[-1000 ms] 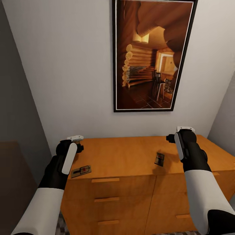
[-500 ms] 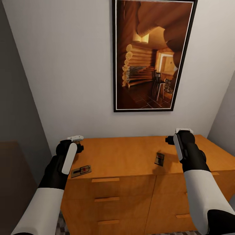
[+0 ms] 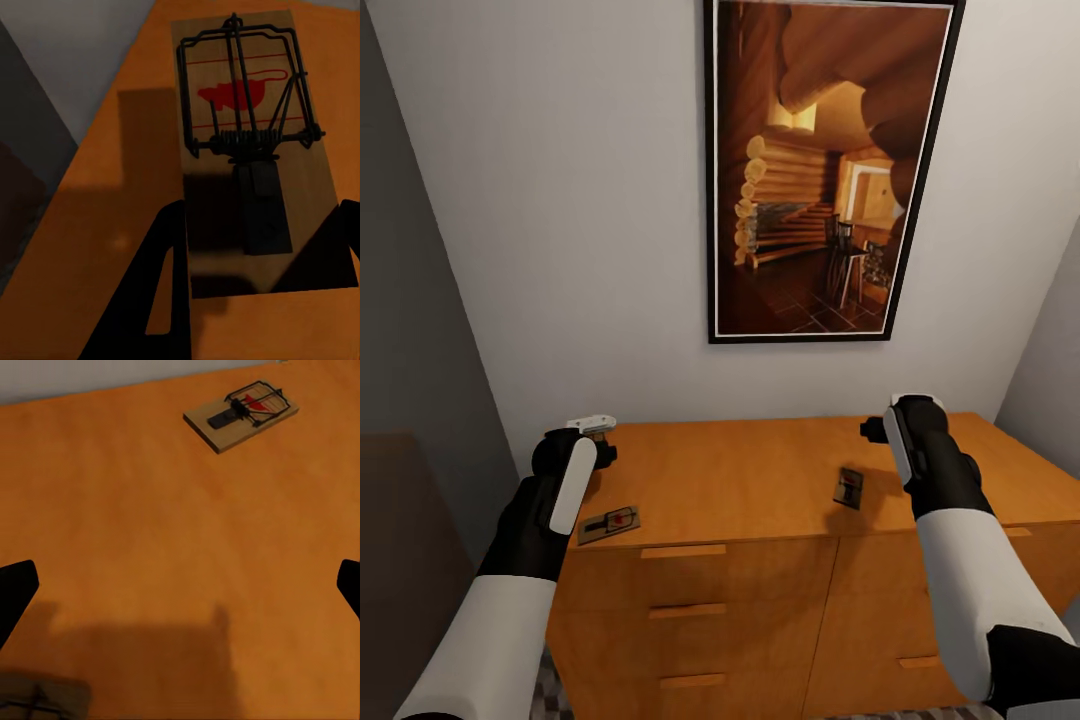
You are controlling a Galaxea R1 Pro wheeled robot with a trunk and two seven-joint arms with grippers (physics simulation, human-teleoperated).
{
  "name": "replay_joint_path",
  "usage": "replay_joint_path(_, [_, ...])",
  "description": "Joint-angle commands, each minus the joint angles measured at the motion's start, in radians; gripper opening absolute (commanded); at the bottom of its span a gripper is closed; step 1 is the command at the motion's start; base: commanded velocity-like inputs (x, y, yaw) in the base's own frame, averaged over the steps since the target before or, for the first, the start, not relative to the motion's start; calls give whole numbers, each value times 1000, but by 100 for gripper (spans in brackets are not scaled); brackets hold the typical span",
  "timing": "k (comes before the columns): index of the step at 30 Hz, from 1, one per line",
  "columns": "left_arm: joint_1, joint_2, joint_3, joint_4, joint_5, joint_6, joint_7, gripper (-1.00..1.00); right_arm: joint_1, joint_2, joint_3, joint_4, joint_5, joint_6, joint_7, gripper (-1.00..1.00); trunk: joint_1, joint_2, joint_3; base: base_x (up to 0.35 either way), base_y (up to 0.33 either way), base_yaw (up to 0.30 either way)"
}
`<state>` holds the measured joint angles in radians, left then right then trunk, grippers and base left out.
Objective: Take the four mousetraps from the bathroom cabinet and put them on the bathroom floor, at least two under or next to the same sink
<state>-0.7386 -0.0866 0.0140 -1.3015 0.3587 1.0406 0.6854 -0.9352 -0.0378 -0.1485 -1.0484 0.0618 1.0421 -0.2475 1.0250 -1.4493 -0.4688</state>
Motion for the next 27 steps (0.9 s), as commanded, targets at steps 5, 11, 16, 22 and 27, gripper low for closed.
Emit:
replay_joint_path(5, [-1,-1,1,-1,9,2,8,-100,-5,5,-1,-13,10,5,4,100,0,-1,-1,0,0,0])
replay_joint_path(11, [-1,-1,1,-1,9,2,8,-100,-6,5,-1,-41,11,5,6,100,0,-1,-1,0,33,0])
replay_joint_path(16, [-1,-1,1,-1,9,2,8,-100,-6,6,-2,-60,10,5,7,100,0,-1,-1,0,163,0])
replay_joint_path(22, [-1,-1,1,-1,9,2,8,-100,-6,6,-3,-64,9,5,8,100,0,-1,-1,0,65,0])
replay_joint_path(27, [-1,-1,1,-1,10,2,8,-100,-6,7,-3,-65,9,5,8,100,0,-1,-1,0,14,0])
